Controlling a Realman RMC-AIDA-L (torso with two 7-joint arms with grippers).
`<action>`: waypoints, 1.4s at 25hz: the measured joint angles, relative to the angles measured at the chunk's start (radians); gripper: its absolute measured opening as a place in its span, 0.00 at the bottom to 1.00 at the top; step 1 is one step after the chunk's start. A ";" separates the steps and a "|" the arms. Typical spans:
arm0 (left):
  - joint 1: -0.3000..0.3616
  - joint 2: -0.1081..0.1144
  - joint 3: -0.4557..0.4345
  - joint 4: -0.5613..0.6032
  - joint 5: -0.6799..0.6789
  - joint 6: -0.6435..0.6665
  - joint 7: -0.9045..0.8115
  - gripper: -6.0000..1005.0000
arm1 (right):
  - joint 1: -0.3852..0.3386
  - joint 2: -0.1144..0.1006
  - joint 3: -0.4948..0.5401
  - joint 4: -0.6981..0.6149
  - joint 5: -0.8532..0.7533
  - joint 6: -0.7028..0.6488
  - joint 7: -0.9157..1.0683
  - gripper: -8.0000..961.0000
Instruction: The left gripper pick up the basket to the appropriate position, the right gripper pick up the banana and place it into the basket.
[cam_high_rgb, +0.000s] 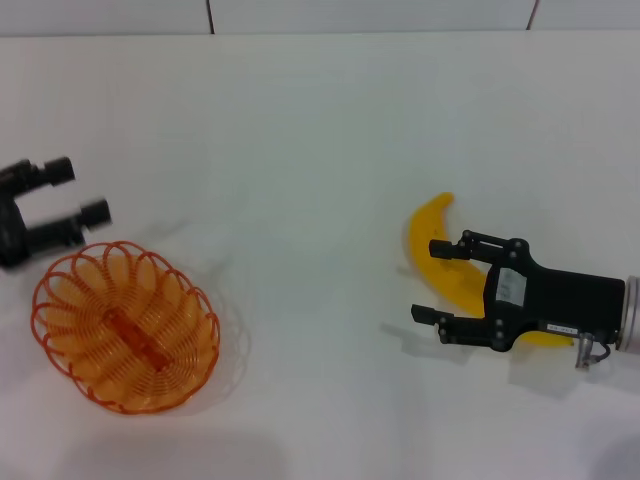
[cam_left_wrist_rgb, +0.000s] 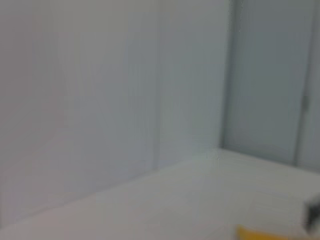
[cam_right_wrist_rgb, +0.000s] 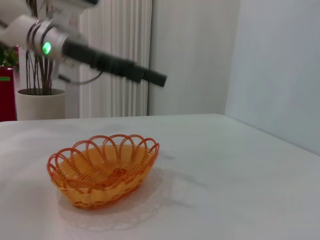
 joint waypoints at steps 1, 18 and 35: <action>-0.023 0.017 0.016 0.047 0.009 0.000 -0.130 0.81 | 0.001 0.000 -0.001 0.000 0.000 0.000 0.000 0.83; -0.253 0.053 0.268 0.443 0.629 0.004 -0.439 0.80 | 0.040 0.000 -0.007 0.005 0.000 -0.005 0.001 0.83; -0.292 -0.021 0.410 0.360 0.695 -0.165 -0.397 0.78 | 0.053 0.000 -0.007 0.009 -0.006 -0.005 0.006 0.83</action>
